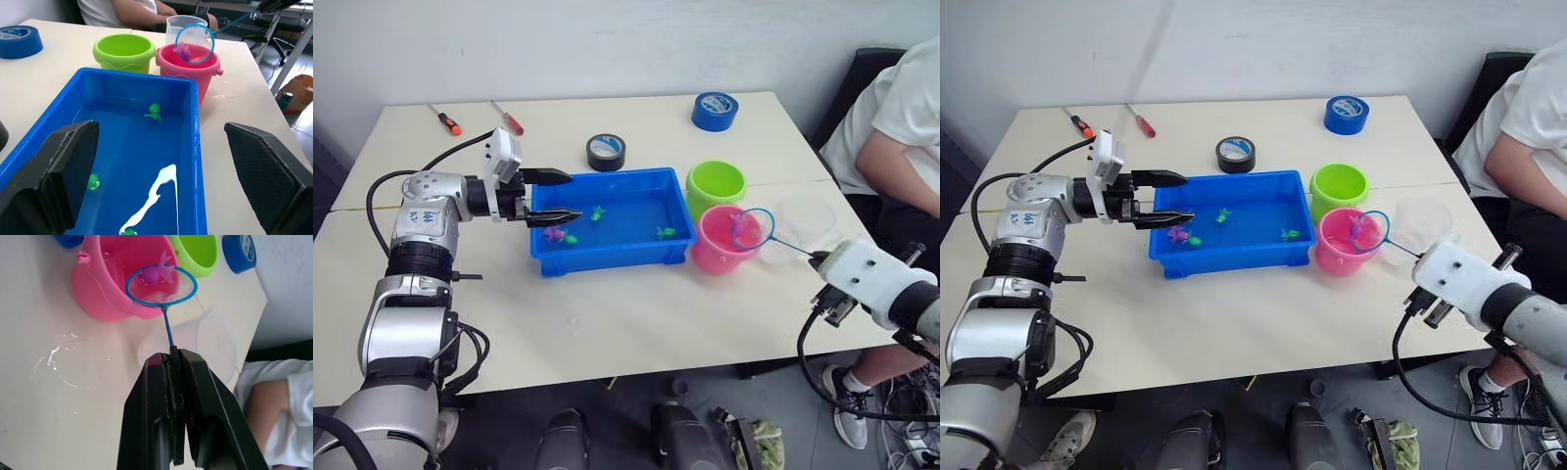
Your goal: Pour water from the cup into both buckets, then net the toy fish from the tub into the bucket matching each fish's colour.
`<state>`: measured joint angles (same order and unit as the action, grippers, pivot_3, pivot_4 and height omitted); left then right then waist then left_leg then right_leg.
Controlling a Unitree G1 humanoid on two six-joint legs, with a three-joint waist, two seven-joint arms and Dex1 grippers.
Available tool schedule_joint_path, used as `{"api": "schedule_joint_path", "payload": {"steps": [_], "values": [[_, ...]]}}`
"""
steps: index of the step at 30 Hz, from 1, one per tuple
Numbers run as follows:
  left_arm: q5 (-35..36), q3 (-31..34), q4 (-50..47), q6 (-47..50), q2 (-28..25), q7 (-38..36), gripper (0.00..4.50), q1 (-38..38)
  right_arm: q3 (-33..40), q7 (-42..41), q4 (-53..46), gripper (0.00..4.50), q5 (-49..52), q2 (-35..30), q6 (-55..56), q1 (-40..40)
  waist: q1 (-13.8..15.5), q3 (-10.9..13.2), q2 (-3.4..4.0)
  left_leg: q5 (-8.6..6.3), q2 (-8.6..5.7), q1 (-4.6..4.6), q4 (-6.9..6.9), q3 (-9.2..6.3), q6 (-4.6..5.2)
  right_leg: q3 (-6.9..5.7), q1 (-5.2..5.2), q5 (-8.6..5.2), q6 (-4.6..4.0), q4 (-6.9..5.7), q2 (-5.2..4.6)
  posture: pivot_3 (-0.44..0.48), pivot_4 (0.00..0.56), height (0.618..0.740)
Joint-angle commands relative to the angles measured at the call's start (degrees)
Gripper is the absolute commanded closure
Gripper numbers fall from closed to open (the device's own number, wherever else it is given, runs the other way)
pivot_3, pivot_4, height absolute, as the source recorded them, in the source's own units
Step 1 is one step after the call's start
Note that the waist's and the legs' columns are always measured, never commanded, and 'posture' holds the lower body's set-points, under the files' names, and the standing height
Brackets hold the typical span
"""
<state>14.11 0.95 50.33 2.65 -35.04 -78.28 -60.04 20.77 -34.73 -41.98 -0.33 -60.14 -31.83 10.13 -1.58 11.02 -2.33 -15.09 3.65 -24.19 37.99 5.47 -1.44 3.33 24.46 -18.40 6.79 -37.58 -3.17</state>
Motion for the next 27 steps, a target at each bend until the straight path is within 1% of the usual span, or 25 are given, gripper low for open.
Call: {"api": "schedule_joint_path", "payload": {"steps": [1,3,8,11,16,25,27], "values": [[-0.17,0.92,-0.23,-0.91,-0.42,-0.51,0.03,-1.34,-1.53,3.06,1.56,4.5,-8.05,-1.08,7.08,-0.26,0.04,0.0,0.0,0.0,0.0,0.0,0.01,0.0,0.0,0.0,0.0,0.0,0.0,-0.01,0.0,0.0,0.15,0.731],[-0.21,1.0,-0.38,-0.92,-0.38,-0.47,0.03,-1.17,-2.89,4.42,2.91,4.5,-12.29,-1.32,10.48,-0.43,0.04,0.0,0.0,0.0,0.0,0.0,0.02,0.0,-0.01,0.0,0.0,0.0,0.0,-0.01,0.0,0.0,0.15,0.731],[-0.18,1.18,-0.86,-0.84,-0.43,-0.42,0.03,-0.69,-3.29,5.98,5.4,4.5,-19.39,-1.11,17.75,-0.16,0.04,0.0,0.0,0.01,0.0,0.0,0.02,0.0,-0.02,-0.01,0.0,0.0,0.0,-0.01,0.0,0.0,0.15,0.731],[-0.15,1.27,-1.03,-0.79,-0.44,-0.36,0.03,-0.49,-1.92,6.86,6.75,4.5,-23.29,-1.0,24.2,1.97,0.07,0.0,0.0,0.01,0.0,0.01,0.02,0.0,-0.02,-0.01,0.0,0.0,0.0,-0.02,0.0,0.0,0.15,0.731],[-0.09,1.37,-1.22,-0.82,-0.38,-0.3,0.03,-0.21,0.45,9.52,8.44,4.5,-29.27,0.47,31.79,4.41,0.07,0.0,0.0,0.02,-0.01,0.01,0.07,0.02,-0.03,-0.01,-0.02,0.01,0.01,-0.05,0.0,0.0,0.15,0.731],[0.04,1.4,-1.94,-0.52,-0.17,-0.14,0.03,0.0,0.02,15.5,8.15,4.5,-42.43,6.2,38.39,7.73,0.01,0.0,0.0,0.04,-0.01,0.05,0.1,0.02,-0.08,0.0,-0.03,0.0,0.01,-0.14,0.0,0.0,0.15,0.731],[0.06,1.44,-2.03,-0.42,-0.28,-0.14,0.03,0.02,0.1,16.11,8.42,4.5,-43.94,7.35,39.12,7.91,0.03,0.0,0.0,0.05,0.0,0.06,0.1,0.02,-0.09,-0.01,-0.03,0.0,0.01,-0.17,0.01,0.0,0.15,0.731]]}}
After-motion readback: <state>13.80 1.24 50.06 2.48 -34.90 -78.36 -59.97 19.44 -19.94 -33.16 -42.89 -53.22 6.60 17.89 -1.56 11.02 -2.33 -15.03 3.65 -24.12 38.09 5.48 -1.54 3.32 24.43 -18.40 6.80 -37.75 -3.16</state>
